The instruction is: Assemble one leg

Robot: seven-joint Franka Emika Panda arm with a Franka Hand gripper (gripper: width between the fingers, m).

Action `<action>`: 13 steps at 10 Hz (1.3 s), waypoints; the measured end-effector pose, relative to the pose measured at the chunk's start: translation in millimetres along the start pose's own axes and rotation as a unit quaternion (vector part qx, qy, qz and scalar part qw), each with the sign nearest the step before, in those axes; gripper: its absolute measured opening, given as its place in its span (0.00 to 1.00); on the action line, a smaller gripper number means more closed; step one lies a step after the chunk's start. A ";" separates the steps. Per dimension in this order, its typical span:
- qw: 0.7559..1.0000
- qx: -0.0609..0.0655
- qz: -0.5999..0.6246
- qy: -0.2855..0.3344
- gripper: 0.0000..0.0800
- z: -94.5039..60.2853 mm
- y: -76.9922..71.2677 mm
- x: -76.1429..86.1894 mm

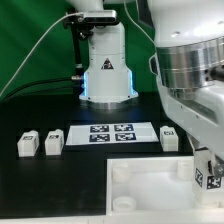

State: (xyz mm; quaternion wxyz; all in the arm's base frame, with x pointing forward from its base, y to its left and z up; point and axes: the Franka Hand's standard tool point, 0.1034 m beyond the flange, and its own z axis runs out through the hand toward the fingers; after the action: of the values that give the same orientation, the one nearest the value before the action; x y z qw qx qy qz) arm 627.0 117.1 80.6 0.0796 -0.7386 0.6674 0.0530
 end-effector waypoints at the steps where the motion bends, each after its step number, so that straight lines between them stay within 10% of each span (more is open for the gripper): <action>1: 1.000 0.000 0.005 -0.002 0.38 0.3 0.3 -1.2; 2: 1.000 -0.001 -0.002 -0.002 0.38 0.5 0.4 -1.1; 4: 0.997 -0.001 -0.077 -0.002 0.73 0.6 0.5 -1.7; 10: 0.920 -0.005 -0.392 0.009 0.81 1.0 -1.1 -0.3; 13: 0.805 -0.038 -0.591 0.042 0.81 1.4 -0.1 -3.8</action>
Offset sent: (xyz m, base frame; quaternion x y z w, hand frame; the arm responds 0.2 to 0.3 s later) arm -0.0031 0.0072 0.0025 -0.0128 -0.0185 -0.1655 0.9859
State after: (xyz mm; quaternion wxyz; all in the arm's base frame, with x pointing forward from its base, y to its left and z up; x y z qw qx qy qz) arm 626.8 121.1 79.9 0.0392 -0.9939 0.1024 -0.0098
